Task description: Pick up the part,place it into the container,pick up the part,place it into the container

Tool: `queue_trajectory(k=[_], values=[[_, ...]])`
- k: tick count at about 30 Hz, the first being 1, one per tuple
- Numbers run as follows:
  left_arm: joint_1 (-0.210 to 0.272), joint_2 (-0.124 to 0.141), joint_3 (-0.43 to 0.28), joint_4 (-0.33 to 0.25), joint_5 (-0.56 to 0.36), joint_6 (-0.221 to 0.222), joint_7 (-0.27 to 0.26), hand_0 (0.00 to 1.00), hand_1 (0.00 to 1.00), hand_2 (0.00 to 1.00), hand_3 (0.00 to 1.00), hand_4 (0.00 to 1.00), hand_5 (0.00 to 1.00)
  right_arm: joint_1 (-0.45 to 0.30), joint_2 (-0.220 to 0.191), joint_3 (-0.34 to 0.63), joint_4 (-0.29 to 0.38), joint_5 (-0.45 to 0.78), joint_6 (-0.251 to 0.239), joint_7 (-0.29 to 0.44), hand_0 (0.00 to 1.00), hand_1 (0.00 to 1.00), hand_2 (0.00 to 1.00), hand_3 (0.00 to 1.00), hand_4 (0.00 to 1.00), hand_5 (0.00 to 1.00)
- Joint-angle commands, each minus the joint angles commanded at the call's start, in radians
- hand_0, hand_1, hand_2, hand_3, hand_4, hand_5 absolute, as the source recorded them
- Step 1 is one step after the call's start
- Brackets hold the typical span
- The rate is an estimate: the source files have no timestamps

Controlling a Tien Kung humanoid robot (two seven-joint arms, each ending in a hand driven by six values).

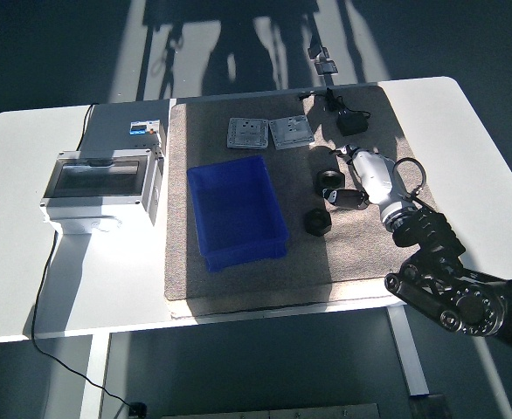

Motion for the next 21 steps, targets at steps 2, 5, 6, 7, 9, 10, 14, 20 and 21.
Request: queue_trajectory(k=[2,5,6,7,9,10,14,20,21], values=[[-0.002,-0.001,-0.001,0.0,0.003,0.001,-0.001,0.716,0.618,0.508,0.646,0.857,0.94,0.005,0.002,-0.003,-0.006,-0.006,0.002,-0.006,0.778,0.694,0.75,0.737,0.829,0.329],[-0.004,-0.003,-0.003,0.0,0.004,0.004,-0.002,0.716,0.619,0.51,0.654,0.859,0.936,0.02,0.015,-0.015,-0.039,-0.014,0.014,-0.021,0.778,0.694,0.749,0.736,0.83,0.324],[-0.004,-0.003,-0.004,0.0,0.004,0.005,-0.003,0.716,0.619,0.51,0.654,0.859,0.936,0.027,0.023,-0.016,-0.061,-0.015,0.016,-0.024,0.778,0.694,0.749,0.736,0.83,0.324],[-0.004,-0.003,-0.005,0.0,0.005,0.005,-0.003,0.716,0.619,0.51,0.654,0.859,0.936,0.031,0.028,-0.015,-0.075,-0.017,0.015,-0.026,0.778,0.694,0.749,0.736,0.83,0.324],[-0.005,-0.003,-0.008,0.0,0.012,0.003,-0.005,0.716,0.619,0.51,0.654,0.859,0.936,0.041,0.037,-0.01,-0.104,-0.021,0.007,-0.025,0.778,0.694,0.749,0.736,0.83,0.324],[-0.005,-0.002,-0.01,0.0,0.015,0.001,-0.005,0.716,0.619,0.51,0.654,0.859,0.936,0.045,0.04,-0.006,-0.118,-0.025,0.001,-0.023,0.778,0.694,0.749,0.736,0.83,0.324],[-0.006,-0.001,-0.01,0.0,0.012,0.001,-0.007,0.716,0.619,0.508,0.655,0.86,0.93,0.064,0.049,-0.001,-0.163,-0.033,-0.014,-0.022,0.782,0.716,0.765,0.743,0.829,0.321],[-0.007,-0.009,-0.016,0.0,0.021,0.007,-0.007,0.716,0.62,0.508,0.655,0.858,0.929,0.102,0.067,-0.043,-0.229,-0.023,0.017,-0.041,0.786,0.737,0.774,0.747,0.83,0.32],[-0.007,-0.012,-0.019,0.0,0.026,0.008,-0.007,0.716,0.62,0.508,0.655,0.858,0.929,0.107,0.069,-0.05,-0.239,-0.017,0.024,-0.046,0.786,0.737,0.774,0.747,0.83,0.32]])
